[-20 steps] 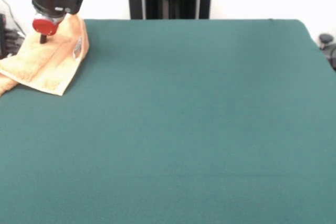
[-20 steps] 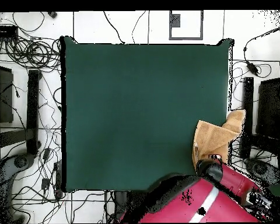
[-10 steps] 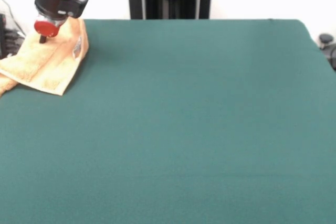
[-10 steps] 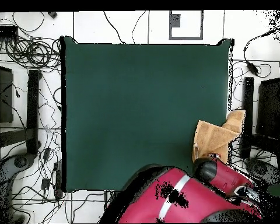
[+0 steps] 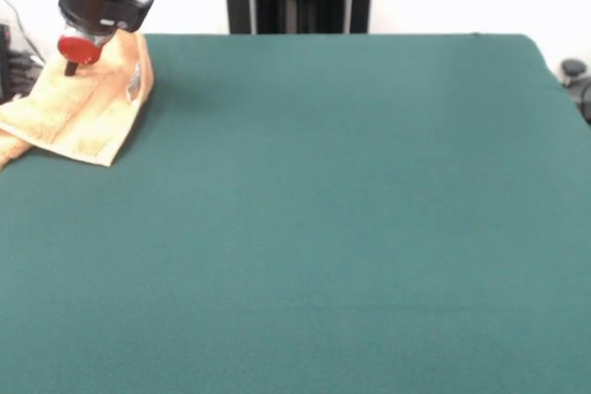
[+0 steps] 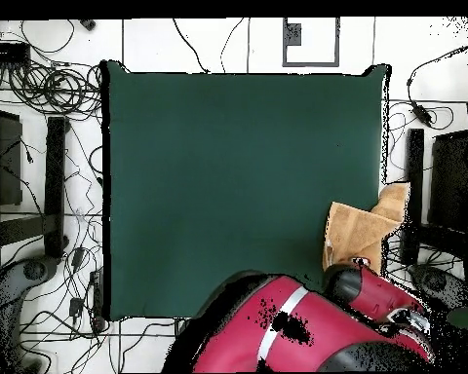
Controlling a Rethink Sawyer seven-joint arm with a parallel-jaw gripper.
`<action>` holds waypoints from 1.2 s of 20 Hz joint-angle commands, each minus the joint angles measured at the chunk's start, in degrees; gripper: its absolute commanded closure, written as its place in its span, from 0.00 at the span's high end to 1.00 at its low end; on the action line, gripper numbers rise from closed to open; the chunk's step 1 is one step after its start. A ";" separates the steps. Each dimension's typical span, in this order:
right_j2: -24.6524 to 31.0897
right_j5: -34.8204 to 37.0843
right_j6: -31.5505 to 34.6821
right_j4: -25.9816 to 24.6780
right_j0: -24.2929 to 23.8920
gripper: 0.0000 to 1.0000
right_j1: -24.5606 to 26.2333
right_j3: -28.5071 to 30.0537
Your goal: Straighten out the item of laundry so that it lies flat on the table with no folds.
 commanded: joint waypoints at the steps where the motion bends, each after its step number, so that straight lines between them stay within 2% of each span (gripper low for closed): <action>1: 6.54 1.00 3.20 2.83 -3.43 1.00 5.81 -4.81; 18: 9.96 1.05 4.15 3.27 -5.51 1.00 3.52 -3.01; 24: 9.54 1.25 4.12 3.49 -5.19 1.00 3.90 -3.42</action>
